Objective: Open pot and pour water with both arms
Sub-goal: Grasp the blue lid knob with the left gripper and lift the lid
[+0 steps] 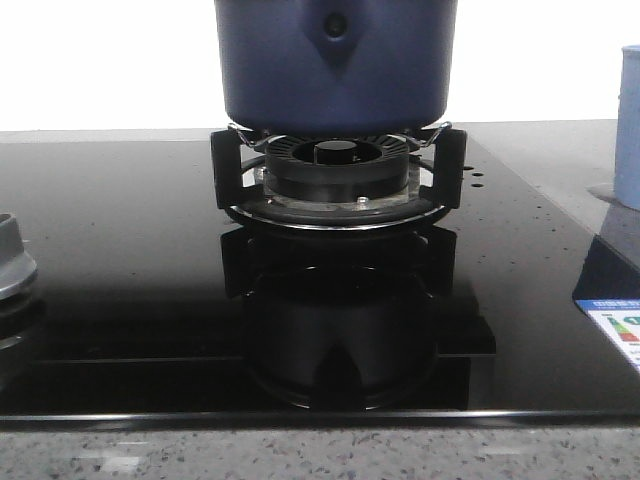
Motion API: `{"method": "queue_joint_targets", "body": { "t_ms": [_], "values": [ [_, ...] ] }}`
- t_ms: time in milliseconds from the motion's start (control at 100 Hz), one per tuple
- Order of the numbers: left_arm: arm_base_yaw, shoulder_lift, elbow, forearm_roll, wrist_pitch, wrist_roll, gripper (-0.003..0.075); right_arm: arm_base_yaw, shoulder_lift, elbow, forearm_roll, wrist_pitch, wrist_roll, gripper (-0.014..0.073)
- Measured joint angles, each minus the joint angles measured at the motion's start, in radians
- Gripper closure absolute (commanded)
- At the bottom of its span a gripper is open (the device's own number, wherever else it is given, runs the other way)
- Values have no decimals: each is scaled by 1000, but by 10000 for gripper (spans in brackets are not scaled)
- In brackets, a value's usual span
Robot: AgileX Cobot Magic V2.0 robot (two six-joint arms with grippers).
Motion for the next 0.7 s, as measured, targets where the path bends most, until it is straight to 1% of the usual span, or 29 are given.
{"method": "queue_joint_targets", "body": {
  "t_ms": [90,220,290,340,410,530,580,630,700],
  "values": [
    [-56,56,-24,-174,42,165,724,15,0,-12,23,8,0,660],
    [-119,145,-76,-451,123,458,724,17,0,-12,51,13,-34,660],
    [-131,188,-105,-559,159,546,718,17,0,-12,57,13,-54,660],
    [-135,228,-128,-615,188,595,696,17,0,-12,59,15,-63,660],
    [-135,280,-167,-660,221,636,621,17,0,-12,62,18,-66,660],
    [-135,368,-245,-677,269,693,426,17,0,-12,65,21,-76,660],
    [-135,403,-279,-673,279,717,369,17,0,-12,65,22,-83,660],
    [-135,439,-317,-664,286,740,339,17,0,-12,65,22,-96,660],
    [-135,489,-358,-643,289,762,332,17,0,-12,65,23,-107,660]
  ]
}}
